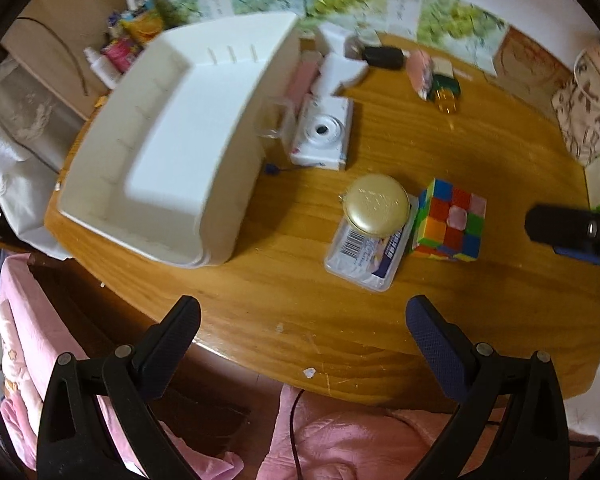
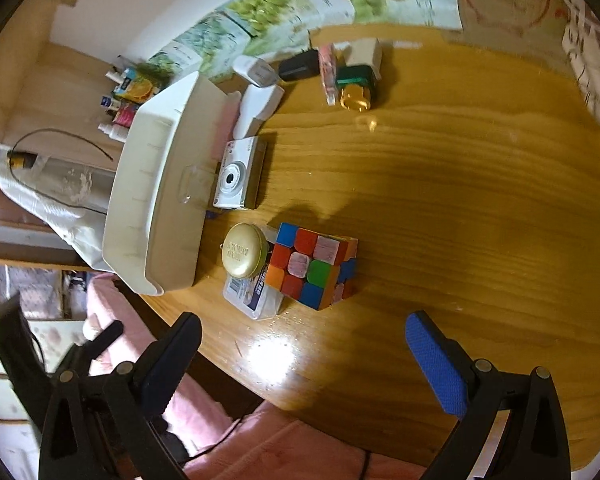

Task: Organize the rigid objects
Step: 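Grasp the gold round tin with the left tool while the right tool grasps the Rubik's cube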

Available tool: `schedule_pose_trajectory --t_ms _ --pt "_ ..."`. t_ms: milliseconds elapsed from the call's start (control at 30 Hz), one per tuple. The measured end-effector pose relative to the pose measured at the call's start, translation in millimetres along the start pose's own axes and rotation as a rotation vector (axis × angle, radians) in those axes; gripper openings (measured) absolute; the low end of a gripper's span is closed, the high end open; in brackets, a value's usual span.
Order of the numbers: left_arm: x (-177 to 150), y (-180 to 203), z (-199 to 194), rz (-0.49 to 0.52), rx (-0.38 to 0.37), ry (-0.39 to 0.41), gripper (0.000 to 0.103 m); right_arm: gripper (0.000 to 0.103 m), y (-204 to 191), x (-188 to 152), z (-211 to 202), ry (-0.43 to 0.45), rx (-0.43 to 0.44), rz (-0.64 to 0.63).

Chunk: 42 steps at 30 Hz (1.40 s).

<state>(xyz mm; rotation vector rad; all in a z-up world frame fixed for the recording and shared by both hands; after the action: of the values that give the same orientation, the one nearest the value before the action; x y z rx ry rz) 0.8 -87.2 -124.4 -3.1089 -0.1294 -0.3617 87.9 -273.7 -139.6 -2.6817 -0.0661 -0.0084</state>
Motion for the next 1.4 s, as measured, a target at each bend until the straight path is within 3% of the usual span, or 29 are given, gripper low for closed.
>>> schedule_pose_trajectory --t_ms 200,300,667,1067,1333,1400 --pt "9 2 30 -0.01 -0.088 -0.08 0.102 0.103 9 12 21 -0.073 0.05 0.093" --pt "14 3 42 0.006 -0.081 -0.12 0.102 0.103 12 17 31 -0.109 0.063 0.132" --pt "26 0 77 0.004 -0.17 -0.251 0.102 0.103 16 31 60 -0.172 0.048 0.229" --pt "35 1 99 0.01 -0.195 -0.322 0.102 0.1 20 37 80 -0.227 -0.002 0.284" --pt "38 9 120 0.005 -0.215 -0.362 0.093 0.097 26 39 90 -0.245 -0.019 0.302" --pt "38 9 124 0.002 -0.222 -0.371 0.091 0.092 26 39 92 -0.25 -0.026 0.302"
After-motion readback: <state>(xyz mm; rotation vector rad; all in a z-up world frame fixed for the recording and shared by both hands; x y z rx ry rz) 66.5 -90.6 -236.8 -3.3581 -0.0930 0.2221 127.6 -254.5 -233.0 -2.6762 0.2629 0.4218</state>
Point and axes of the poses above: each gripper's, at about its wrist camera, not at the fingertips, and z roughly the way its jaws point, y to its right, x to its top, the point moved 1 cm from there along z, roughly the way its jaws point, and after that the axes turned 6 degrees about -x, right-handed, at the moved point
